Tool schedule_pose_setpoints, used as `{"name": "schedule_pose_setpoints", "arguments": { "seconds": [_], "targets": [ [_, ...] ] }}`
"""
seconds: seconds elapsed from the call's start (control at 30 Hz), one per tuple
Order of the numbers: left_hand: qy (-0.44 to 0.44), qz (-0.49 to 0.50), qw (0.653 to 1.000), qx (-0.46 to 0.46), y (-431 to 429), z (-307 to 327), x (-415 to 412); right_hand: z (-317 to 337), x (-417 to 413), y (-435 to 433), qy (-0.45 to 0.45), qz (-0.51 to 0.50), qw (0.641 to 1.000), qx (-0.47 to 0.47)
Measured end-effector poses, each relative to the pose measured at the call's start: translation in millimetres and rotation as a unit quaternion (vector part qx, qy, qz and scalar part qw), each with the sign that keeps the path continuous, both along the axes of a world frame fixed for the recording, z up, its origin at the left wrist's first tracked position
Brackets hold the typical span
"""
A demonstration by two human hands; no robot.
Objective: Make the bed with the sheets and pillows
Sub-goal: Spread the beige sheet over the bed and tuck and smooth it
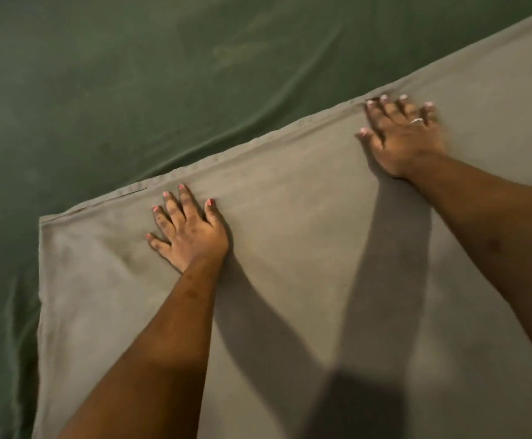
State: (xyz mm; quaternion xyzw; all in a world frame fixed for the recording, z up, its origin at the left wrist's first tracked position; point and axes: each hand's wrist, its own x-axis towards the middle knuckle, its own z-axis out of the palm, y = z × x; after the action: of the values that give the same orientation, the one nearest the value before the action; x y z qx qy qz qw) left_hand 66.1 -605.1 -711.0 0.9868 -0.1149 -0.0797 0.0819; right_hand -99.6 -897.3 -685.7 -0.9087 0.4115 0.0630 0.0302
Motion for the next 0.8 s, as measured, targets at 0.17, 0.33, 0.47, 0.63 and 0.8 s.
{"name": "schedule_pose_setpoints", "arguments": {
  "seconds": [0.17, 0.33, 0.47, 0.63, 0.8],
  "targets": [
    [0.027, -0.002, 1.0, 0.007, -56, 21, -21, 0, 22, 14, -0.031, -0.014, 0.999, 0.032],
    [0.046, -0.164, 0.984, -0.049, -160, 21, -98, -6, 38, 37, -0.052, 0.142, 0.988, 0.043],
    [0.044, -0.19, 0.98, -0.049, -210, 20, -129, -3, 4, -25, -0.029, 0.178, 0.984, -0.001],
    [0.056, -0.275, 0.959, -0.043, -287, 22, -178, 1, -58, -110, -0.023, 0.088, 0.995, -0.034],
    [0.048, -0.3, 0.953, -0.018, -357, 19, -197, 1, -90, -165, -0.014, 0.029, 0.999, -0.039]
  ]
}}
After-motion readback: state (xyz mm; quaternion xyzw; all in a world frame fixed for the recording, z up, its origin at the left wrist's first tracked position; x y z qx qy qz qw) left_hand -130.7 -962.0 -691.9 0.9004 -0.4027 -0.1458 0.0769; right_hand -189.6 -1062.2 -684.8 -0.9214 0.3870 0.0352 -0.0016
